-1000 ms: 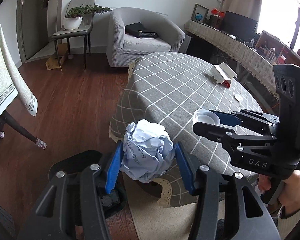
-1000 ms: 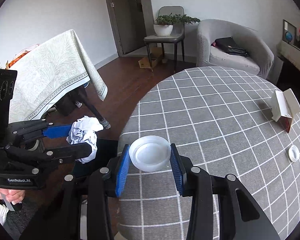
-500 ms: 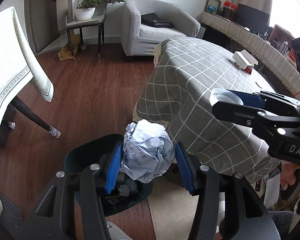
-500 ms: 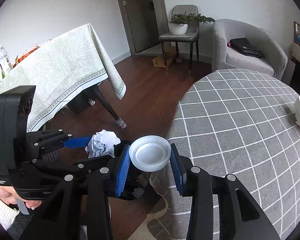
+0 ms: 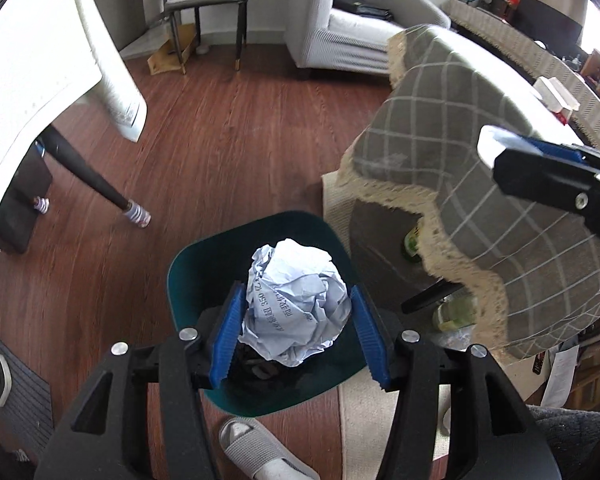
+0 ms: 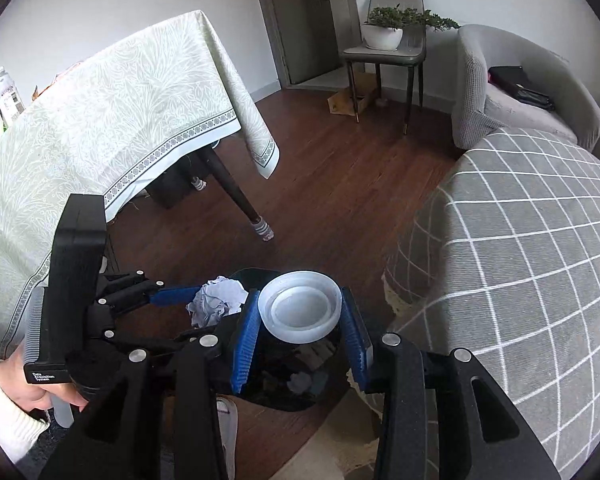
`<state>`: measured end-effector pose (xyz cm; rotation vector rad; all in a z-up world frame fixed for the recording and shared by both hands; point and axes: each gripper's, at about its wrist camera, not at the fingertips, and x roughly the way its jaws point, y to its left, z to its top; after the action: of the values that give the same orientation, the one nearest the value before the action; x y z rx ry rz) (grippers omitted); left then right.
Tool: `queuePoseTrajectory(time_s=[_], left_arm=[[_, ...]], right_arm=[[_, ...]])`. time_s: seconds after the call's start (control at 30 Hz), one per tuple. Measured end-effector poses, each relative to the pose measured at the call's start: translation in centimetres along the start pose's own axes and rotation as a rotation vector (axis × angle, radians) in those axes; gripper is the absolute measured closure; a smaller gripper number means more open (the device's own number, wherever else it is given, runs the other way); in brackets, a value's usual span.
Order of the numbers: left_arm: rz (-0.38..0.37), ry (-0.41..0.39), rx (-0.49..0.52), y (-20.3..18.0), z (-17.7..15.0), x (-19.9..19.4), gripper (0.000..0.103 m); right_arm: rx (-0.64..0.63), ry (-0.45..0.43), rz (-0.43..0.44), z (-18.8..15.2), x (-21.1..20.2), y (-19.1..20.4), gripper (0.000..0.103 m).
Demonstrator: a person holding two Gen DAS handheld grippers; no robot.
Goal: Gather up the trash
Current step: 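Carry the paper ball and white lid over the green trash bin, then open both tools to drop the paper ball and lid into the bin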
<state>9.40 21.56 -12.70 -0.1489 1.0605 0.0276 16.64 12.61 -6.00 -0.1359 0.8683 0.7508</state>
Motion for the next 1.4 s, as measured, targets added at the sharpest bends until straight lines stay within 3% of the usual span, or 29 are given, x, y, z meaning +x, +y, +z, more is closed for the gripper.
queuePoseTrajectory(time_s=[0.43,0.63,0.9,1.2,1.4], left_arm=[[0.025,0.14,-0.039,4.0,-2.6,4.5,0.042],[0.029,0.163,-0.014,4.3,-3.7,5.0,0.025],[0.037,0.121,-0.044,5.9,-3.4,3.6,0.024],[0.043,-0.013,-0.095,6.7,-1.8,-0.8,0.024],[0.034,-0.113,-0.09,6.1,-0.9,-4.2,0.034]], right_arm=[[-0.003,0.111,0.0,0.4,6.7,2.0,0.063],[0.005,0.167,0.002,0.1,9.8,2.5,0.063],[0.002,0.236,-0.017,-1.0,13.0,2.8,0.063],[0.02,0.335,-0.036,-3.0,16.3,2.1,0.063],[0.01,0.409,-0.025,-4.8,18.1,2.3,0.063]])
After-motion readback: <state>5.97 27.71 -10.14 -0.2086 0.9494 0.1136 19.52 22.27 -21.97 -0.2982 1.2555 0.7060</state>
